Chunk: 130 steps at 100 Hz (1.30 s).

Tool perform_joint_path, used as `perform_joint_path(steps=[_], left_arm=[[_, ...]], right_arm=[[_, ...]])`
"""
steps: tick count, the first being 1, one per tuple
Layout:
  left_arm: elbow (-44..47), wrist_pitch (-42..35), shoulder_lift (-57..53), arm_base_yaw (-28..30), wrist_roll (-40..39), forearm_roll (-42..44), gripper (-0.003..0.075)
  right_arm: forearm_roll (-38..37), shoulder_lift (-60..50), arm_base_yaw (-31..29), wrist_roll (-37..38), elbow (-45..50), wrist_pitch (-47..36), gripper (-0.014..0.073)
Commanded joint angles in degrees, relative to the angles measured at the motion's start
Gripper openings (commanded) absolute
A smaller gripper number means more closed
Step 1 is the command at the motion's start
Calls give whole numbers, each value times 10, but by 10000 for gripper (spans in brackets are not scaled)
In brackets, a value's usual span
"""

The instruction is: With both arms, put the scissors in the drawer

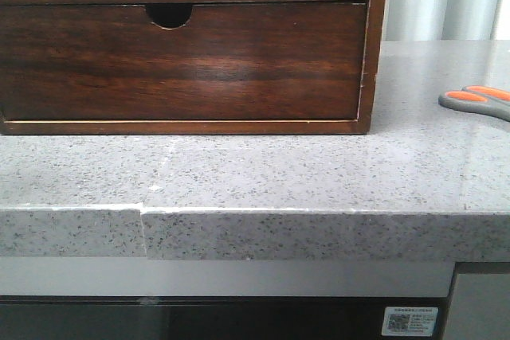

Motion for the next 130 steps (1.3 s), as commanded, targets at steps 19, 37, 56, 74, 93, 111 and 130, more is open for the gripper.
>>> perform_joint_path(steps=[19, 37, 56, 74, 93, 111, 130], left_arm=[[-113, -14, 112, -76, -2, 150, 378], [-163, 47, 185, -156, -1, 189, 378], [-210, 139, 251, -236, 0, 194, 378], [-246, 175, 304, -258, 0, 218, 377], [-258, 175, 319, -258, 0, 223, 227], [-258, 169, 319, -258, 0, 224, -16], [-258, 152, 314, -258, 0, 224, -18]], right_arm=[[-4, 8, -1, -4, -14, -54, -61], [-4, 8, -1, -4, -14, -54, -61], [-4, 8, -1, -4, -14, -54, -61], [-4, 8, -1, -4, -14, -54, -61], [-4, 8, -1, -4, -14, -54, -61], [-4, 8, -1, -4, -14, -53, -61], [-4, 8, -1, -4, -14, -53, -61]])
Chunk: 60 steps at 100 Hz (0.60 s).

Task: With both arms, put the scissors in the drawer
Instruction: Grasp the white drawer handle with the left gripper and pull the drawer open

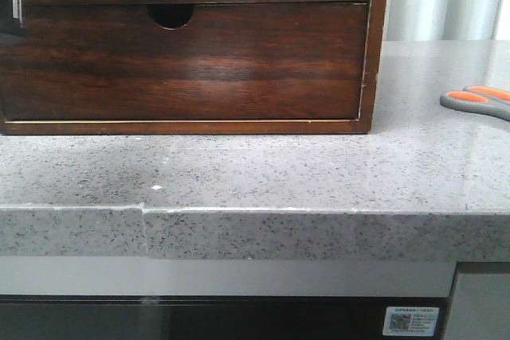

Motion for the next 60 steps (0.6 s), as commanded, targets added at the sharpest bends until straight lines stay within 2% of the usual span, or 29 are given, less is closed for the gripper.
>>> perform_joint_path(steps=[1, 32, 60], left_arm=[[-13, -35, -15, -5, -29, -19, -18], [-11, -49, -57, -6, -33, -19, -18], [28, -46, -111, -48, -35, -19, -18]], right_arm=[[-4, 8, -1, -4, -14, -50, -61], [-4, 8, -1, -4, -14, -50, -61], [-4, 8, -1, -4, -14, -50, -61]])
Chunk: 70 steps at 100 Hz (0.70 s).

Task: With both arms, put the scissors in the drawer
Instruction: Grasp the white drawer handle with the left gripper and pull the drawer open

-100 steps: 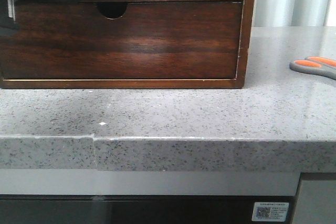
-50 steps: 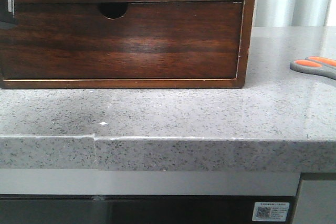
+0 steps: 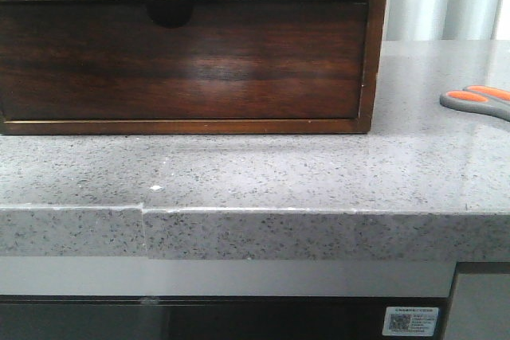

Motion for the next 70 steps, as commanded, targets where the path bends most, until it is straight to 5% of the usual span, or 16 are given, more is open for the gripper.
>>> perform_joint_path(steps=[1, 70], left_arm=[[-10, -52, -42, -17, -26, -35, -18], [79, -48, -156, -50, -28, -37, -15]], right_arm=[[-4, 8, -1, -4, -14, -50, -61], [-4, 8, -1, -4, -14, -48, -61]])
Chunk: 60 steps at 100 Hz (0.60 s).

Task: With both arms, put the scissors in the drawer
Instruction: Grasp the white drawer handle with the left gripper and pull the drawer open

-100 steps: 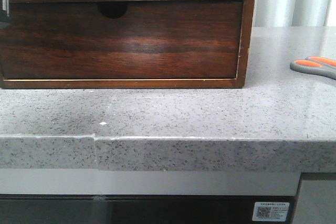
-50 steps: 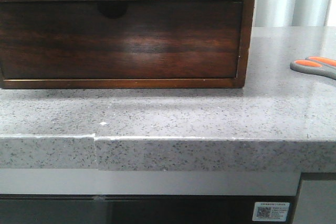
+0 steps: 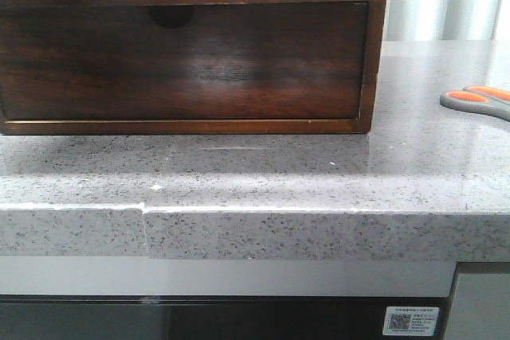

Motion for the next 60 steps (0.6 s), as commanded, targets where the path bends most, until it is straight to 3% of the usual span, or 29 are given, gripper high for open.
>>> perform_joint_path(steps=[1, 11, 21, 28, 60], left_arm=[[-23, -45, -13, -6, -32, -39, -14], [-23, -45, -7, -6, -32, -39, 67], [-23, -45, -1, -6, -32, -39, 232], [-23, -45, 3, -6, -32, -39, 305], [-10, -81, 9, -6, -32, -39, 322]], right_arm=[[-4, 8, -1, -4, -14, -48, -61], [-4, 8, -1, -4, -14, -48, -61], [-4, 8, -1, -4, -14, -48, -61], [-4, 8, -1, -4, -14, -47, -61], [0, 8, -1, -4, -14, -45, -61]])
